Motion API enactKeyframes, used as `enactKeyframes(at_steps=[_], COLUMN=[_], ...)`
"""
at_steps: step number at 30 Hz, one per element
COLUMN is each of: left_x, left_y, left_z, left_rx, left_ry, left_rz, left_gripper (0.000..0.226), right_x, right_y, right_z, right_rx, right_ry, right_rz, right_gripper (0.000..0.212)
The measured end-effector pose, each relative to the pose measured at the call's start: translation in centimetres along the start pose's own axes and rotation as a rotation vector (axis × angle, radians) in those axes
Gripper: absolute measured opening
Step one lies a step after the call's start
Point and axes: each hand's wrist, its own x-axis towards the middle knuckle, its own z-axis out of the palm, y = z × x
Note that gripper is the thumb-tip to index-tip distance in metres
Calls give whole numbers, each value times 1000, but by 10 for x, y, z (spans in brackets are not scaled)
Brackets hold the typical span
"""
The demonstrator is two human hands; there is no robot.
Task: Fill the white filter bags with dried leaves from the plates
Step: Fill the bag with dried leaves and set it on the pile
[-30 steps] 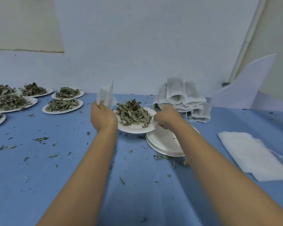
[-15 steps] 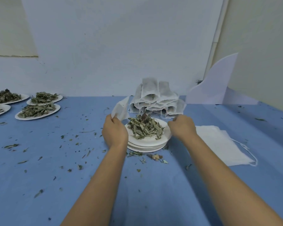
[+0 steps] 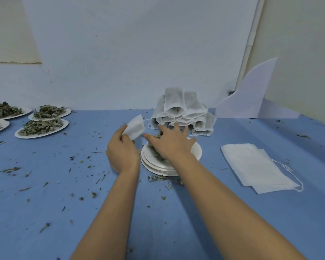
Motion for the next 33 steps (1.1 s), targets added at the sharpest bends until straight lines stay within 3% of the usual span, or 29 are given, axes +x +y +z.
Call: enactKeyframes(at_steps=[5,8,13,17,21,24,29,33], left_x=[0,2,-1,-3,-2,-2,-2,-1], left_y=[1,3,-2,-4,-5,-5,-3,-2], left_z=[2,5,7,8,7,6,6,6], left_rx=[-11,-7,90,157,158,163,147,144], left_ry=[-11,-21,-106,-144,-146,-142,-140,-149], left_rz=[-6,-44,-8,33,39,35,39,42], left_gripper=[38,39,43,42,39,37,38,42], right_x=[-4,-7,-10,-12,-10,-9,-15,-32], right_y=[0,3,7,8,8,5,-1,-1], right_z=[5,5,2,4,0,-1,-6,0], right_rx=[28,51,53,74,-34,-184,-192,-227], right_ry=[-7,26,5,-10,-98,-94,145,72], right_rz=[-46,-130,-165,-186,-200,-234,-207,-141], right_gripper=[33,25,25,61,38,51,68,57])
